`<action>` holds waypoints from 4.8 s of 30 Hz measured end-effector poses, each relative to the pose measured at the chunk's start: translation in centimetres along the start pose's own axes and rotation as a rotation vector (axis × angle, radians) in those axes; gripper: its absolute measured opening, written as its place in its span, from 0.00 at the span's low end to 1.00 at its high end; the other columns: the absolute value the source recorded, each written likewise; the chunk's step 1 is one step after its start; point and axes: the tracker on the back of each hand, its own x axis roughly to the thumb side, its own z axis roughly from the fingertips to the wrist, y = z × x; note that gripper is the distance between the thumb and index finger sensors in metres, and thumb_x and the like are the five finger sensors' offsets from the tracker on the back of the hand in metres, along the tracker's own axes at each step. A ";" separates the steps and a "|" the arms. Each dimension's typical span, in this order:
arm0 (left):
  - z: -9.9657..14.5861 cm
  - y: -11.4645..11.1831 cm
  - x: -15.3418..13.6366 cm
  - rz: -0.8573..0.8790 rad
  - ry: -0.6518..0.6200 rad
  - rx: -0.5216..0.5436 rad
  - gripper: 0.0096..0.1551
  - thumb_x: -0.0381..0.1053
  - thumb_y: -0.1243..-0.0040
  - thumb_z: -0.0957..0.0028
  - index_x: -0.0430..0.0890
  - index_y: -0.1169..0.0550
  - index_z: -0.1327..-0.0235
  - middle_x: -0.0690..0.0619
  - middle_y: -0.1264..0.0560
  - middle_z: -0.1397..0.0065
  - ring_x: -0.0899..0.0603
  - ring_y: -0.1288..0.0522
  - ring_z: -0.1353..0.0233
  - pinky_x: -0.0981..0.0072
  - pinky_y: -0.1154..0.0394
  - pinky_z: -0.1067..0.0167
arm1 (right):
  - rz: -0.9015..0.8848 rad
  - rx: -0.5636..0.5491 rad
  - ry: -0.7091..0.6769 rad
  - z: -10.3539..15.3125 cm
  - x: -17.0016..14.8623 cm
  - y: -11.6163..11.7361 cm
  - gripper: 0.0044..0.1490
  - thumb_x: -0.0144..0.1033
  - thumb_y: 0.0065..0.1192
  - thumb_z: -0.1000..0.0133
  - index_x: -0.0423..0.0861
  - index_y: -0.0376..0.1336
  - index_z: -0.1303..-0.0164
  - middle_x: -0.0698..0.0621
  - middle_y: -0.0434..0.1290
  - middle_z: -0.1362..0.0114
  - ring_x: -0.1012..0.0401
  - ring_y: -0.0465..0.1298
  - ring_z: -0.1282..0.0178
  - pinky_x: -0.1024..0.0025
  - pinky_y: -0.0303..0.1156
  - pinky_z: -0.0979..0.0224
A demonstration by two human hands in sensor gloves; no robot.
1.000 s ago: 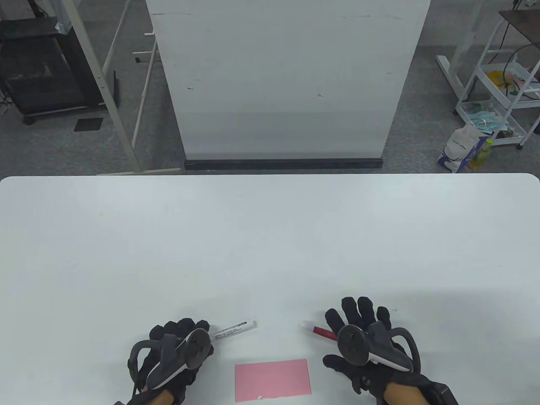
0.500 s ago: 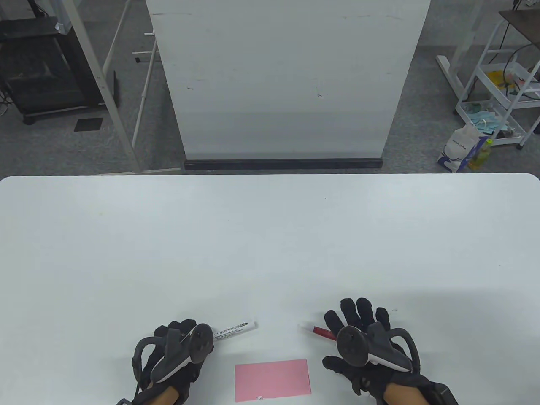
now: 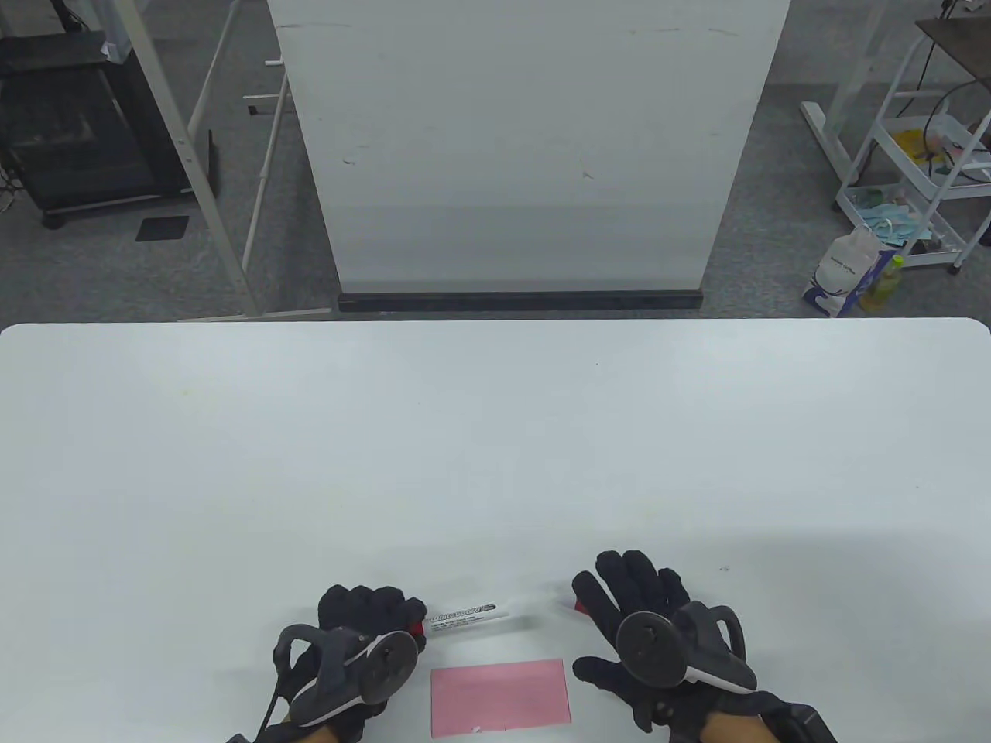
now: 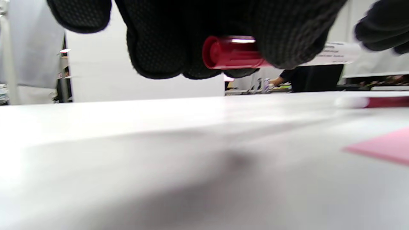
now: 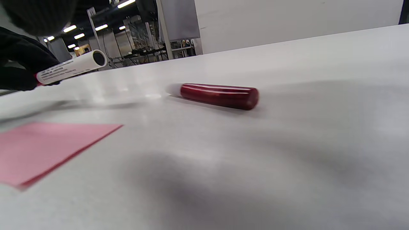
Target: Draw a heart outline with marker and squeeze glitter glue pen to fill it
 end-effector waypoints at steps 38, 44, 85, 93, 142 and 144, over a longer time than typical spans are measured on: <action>0.3 1.1 3.2 0.249 -0.082 -0.138 0.27 0.59 0.42 0.50 0.51 0.21 0.40 0.51 0.17 0.40 0.42 0.17 0.44 0.31 0.33 0.33 | -0.589 -0.207 -0.010 0.3 1.1 -0.1 0.31 0.50 0.75 0.56 0.52 0.72 0.43 0.47 0.80 0.53 0.58 0.78 0.63 0.49 0.74 0.37; 0.1 0.0 3.8 0.166 -0.113 -0.186 0.29 0.59 0.38 0.51 0.52 0.22 0.37 0.52 0.16 0.42 0.42 0.17 0.45 0.30 0.34 0.33 | -0.597 -0.205 -0.056 0.4 1.8 0.0 0.31 0.47 0.74 0.55 0.48 0.72 0.42 0.44 0.79 0.55 0.59 0.77 0.65 0.50 0.75 0.39; 0.1 -1.6 5.1 0.034 -0.112 -0.254 0.28 0.62 0.29 0.58 0.61 0.19 0.41 0.55 0.17 0.42 0.42 0.18 0.44 0.31 0.33 0.33 | -0.147 -0.287 -0.158 0.7 4.9 0.4 0.31 0.49 0.66 0.54 0.45 0.73 0.45 0.46 0.82 0.59 0.60 0.80 0.70 0.54 0.79 0.44; 0.1 -1.6 5.1 0.043 -0.100 -0.259 0.28 0.62 0.29 0.58 0.61 0.19 0.42 0.55 0.17 0.42 0.42 0.18 0.44 0.31 0.33 0.33 | -0.100 -0.296 -0.188 1.4 5.2 0.1 0.30 0.49 0.67 0.54 0.44 0.74 0.48 0.45 0.82 0.62 0.60 0.80 0.72 0.54 0.79 0.45; 0.0 -1.6 5.0 0.046 -0.101 -0.254 0.28 0.62 0.29 0.58 0.61 0.19 0.43 0.55 0.16 0.43 0.42 0.18 0.45 0.32 0.32 0.33 | -0.108 -0.308 -0.274 1.1 7.2 1.6 0.29 0.50 0.68 0.54 0.47 0.74 0.46 0.47 0.83 0.60 0.60 0.82 0.70 0.55 0.80 0.44; 0.0 -1.6 5.0 0.046 -0.101 -0.254 0.28 0.62 0.29 0.58 0.61 0.19 0.43 0.55 0.16 0.43 0.42 0.18 0.45 0.32 0.32 0.33 | -0.106 -0.313 -0.265 1.1 7.2 1.5 0.29 0.49 0.68 0.54 0.46 0.74 0.46 0.46 0.83 0.60 0.60 0.82 0.70 0.55 0.79 0.44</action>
